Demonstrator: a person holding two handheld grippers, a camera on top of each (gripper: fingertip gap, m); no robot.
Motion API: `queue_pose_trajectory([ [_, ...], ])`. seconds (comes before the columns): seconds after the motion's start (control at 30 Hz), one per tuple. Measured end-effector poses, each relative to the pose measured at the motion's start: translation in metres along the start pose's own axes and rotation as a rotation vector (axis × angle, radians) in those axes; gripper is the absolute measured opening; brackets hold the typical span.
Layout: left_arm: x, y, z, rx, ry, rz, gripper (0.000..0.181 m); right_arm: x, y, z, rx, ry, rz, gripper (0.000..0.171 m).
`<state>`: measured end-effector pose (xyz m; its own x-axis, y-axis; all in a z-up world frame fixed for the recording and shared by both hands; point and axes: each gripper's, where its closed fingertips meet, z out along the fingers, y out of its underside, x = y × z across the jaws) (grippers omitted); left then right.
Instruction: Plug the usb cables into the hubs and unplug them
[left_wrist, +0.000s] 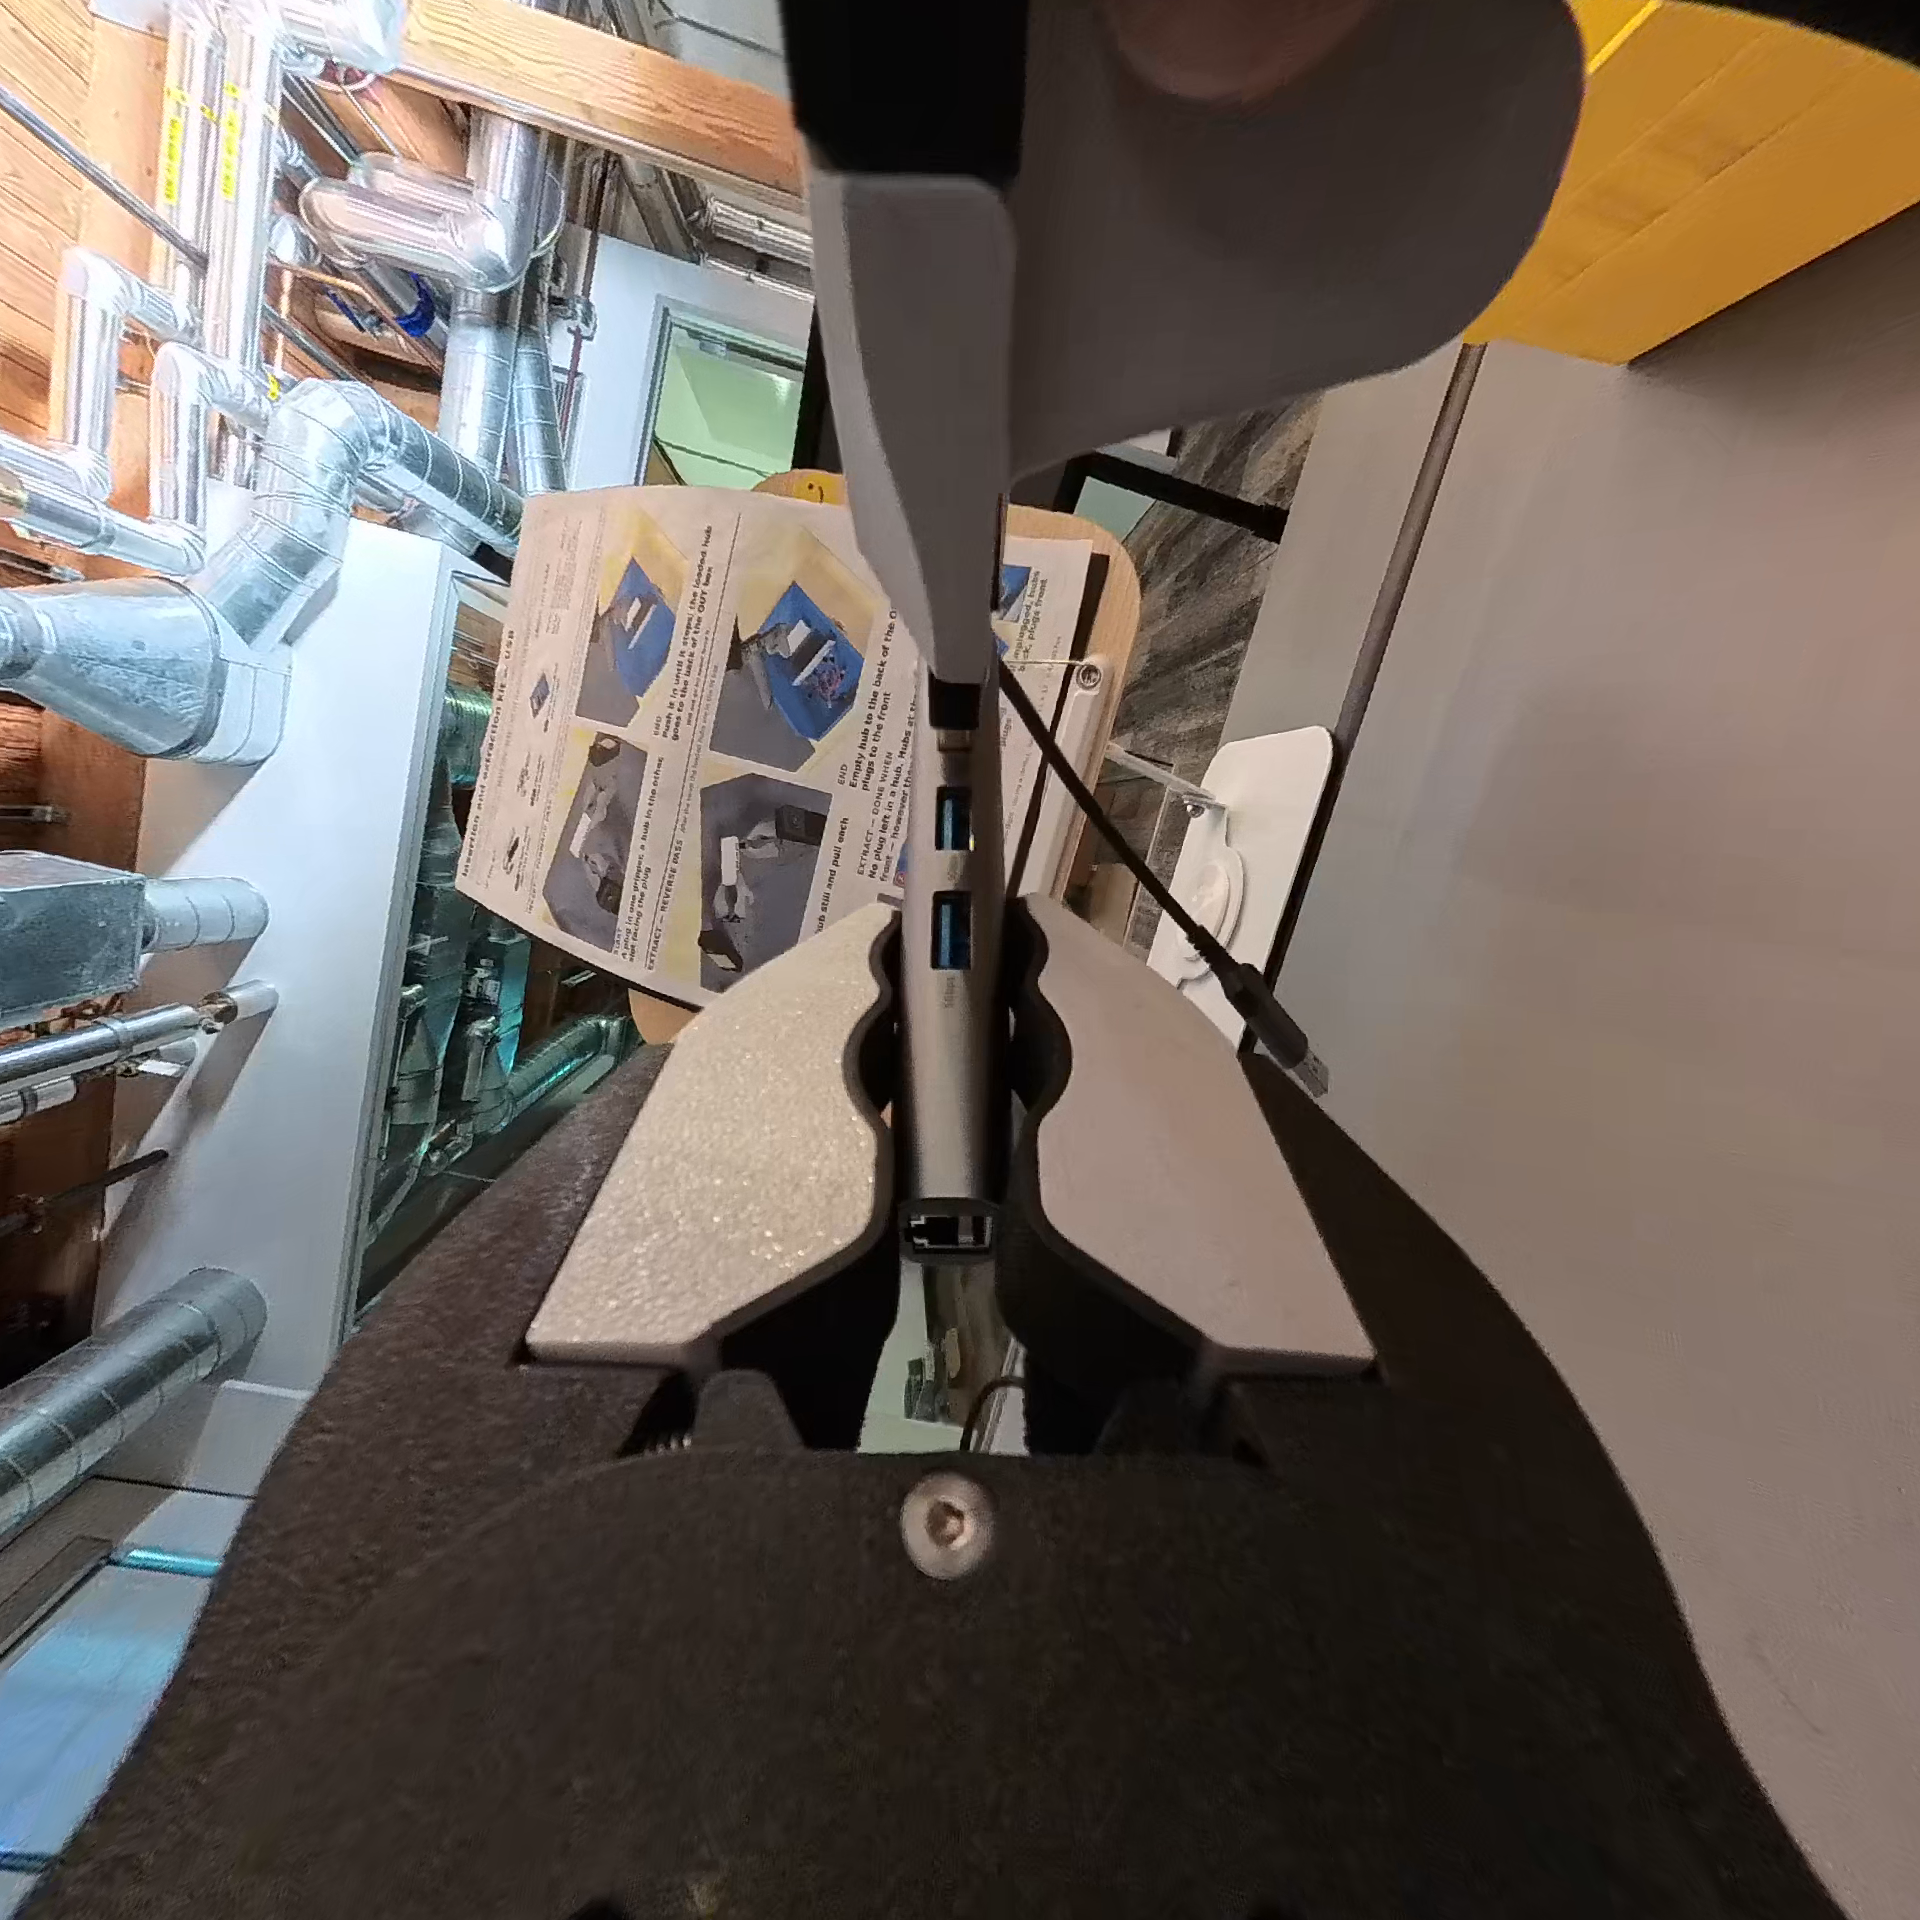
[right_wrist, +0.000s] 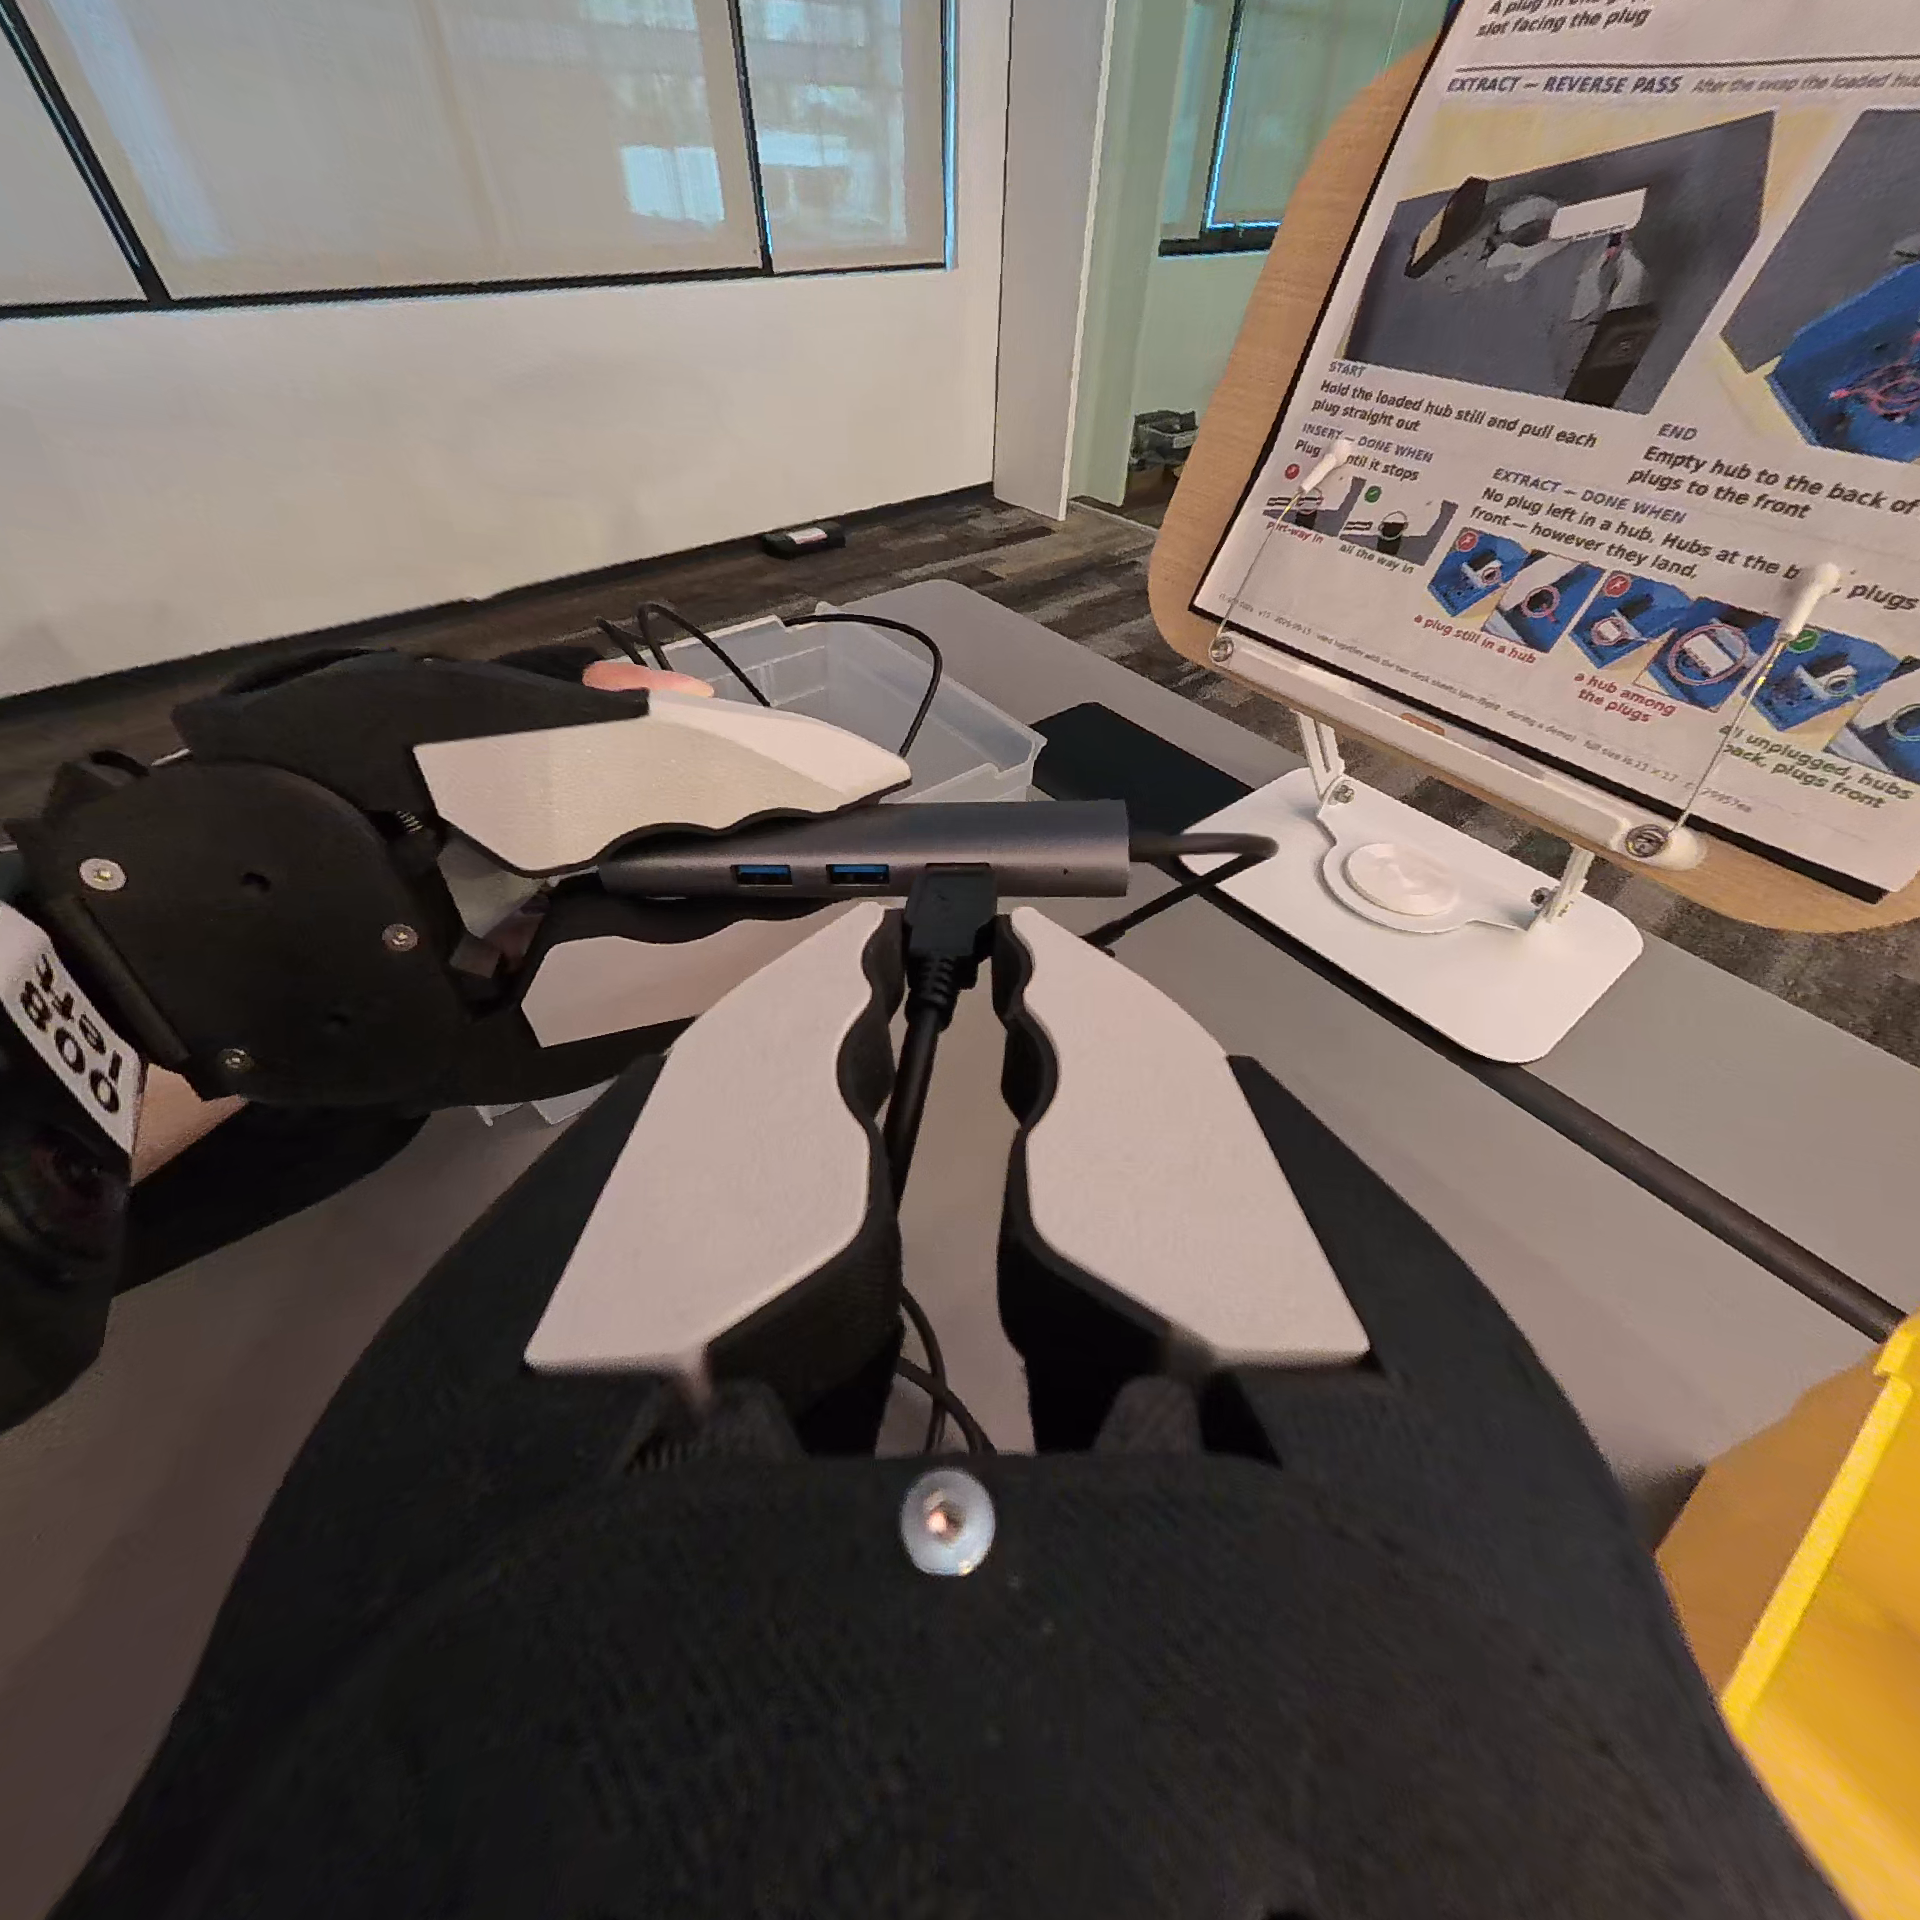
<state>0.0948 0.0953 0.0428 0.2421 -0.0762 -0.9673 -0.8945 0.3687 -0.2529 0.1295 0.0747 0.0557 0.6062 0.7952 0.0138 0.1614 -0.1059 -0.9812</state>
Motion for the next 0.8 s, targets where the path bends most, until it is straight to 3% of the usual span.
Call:
queue_pose_trajectory([
  [0.47, -0.009, -0.010, -0.008, 0.110, -0.028, -0.035, 0.016, -0.010, -0.008, -0.011, 0.044, 0.038, -0.027, 0.017],
  [0.8, -0.008, -0.014, -0.010, 0.088, -0.041, 0.005, 0.016, -0.010, -0.007, -0.012, 0.034, 0.100, -0.028, 0.017],
])
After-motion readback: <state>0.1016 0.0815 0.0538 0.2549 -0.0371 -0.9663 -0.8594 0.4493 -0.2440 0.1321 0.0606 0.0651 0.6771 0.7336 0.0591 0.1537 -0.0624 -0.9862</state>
